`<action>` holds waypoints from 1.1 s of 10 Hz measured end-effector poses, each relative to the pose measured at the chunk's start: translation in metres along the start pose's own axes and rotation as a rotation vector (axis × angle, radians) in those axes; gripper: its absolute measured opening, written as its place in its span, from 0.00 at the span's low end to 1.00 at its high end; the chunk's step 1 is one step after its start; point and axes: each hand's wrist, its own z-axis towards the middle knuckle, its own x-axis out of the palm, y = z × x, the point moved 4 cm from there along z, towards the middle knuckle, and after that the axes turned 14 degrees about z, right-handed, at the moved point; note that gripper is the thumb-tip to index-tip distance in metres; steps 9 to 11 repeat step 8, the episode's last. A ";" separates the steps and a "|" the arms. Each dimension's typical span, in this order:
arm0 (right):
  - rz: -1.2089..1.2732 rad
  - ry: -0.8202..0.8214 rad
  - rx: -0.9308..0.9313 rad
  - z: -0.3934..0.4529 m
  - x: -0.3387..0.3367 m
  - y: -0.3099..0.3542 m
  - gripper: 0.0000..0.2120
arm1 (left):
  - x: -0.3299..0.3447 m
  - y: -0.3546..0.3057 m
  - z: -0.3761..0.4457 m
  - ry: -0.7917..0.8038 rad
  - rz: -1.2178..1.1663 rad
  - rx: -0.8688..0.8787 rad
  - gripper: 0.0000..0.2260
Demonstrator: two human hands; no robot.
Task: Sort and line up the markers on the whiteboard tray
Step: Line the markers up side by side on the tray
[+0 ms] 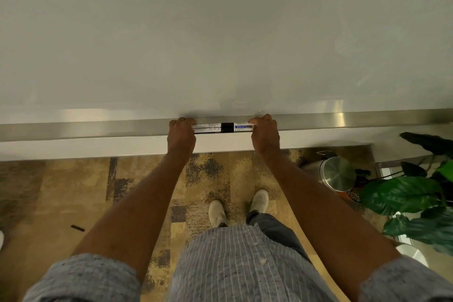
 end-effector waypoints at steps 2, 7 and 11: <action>-0.039 -0.009 0.017 -0.001 0.001 0.001 0.16 | 0.001 0.001 -0.004 -0.002 0.020 0.021 0.20; -0.140 -0.059 -0.072 -0.064 -0.017 -0.009 0.27 | 0.006 -0.002 -0.069 -0.125 0.292 0.196 0.31; -0.149 -0.053 -0.068 -0.076 -0.020 -0.015 0.29 | 0.006 -0.004 -0.079 -0.153 0.267 0.183 0.32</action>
